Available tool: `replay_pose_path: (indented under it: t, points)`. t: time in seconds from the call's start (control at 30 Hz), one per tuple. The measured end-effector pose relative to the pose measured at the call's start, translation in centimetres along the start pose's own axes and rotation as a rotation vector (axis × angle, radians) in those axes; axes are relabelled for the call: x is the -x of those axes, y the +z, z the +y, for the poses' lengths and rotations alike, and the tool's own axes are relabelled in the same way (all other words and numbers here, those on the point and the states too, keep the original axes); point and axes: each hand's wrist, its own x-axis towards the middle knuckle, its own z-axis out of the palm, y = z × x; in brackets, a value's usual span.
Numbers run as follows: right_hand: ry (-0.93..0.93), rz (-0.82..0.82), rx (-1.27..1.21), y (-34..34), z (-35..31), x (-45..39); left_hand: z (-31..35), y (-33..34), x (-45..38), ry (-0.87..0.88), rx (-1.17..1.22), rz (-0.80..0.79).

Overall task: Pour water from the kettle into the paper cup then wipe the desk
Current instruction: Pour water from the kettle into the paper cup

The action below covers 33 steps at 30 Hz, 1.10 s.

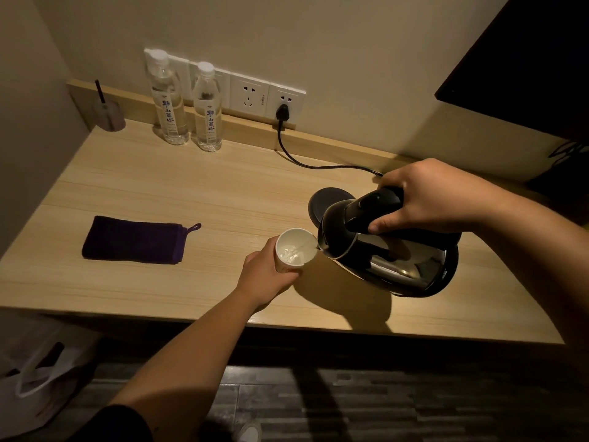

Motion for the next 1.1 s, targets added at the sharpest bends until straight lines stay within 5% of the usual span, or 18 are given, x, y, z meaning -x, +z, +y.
replay_pose_path:
  t: [1.1]
  points:
    - [0.061, -0.022, 0.04, -0.65, -0.58, -0.26, -0.04, -0.09, 0.08, 0.001, -0.01, 0.003]
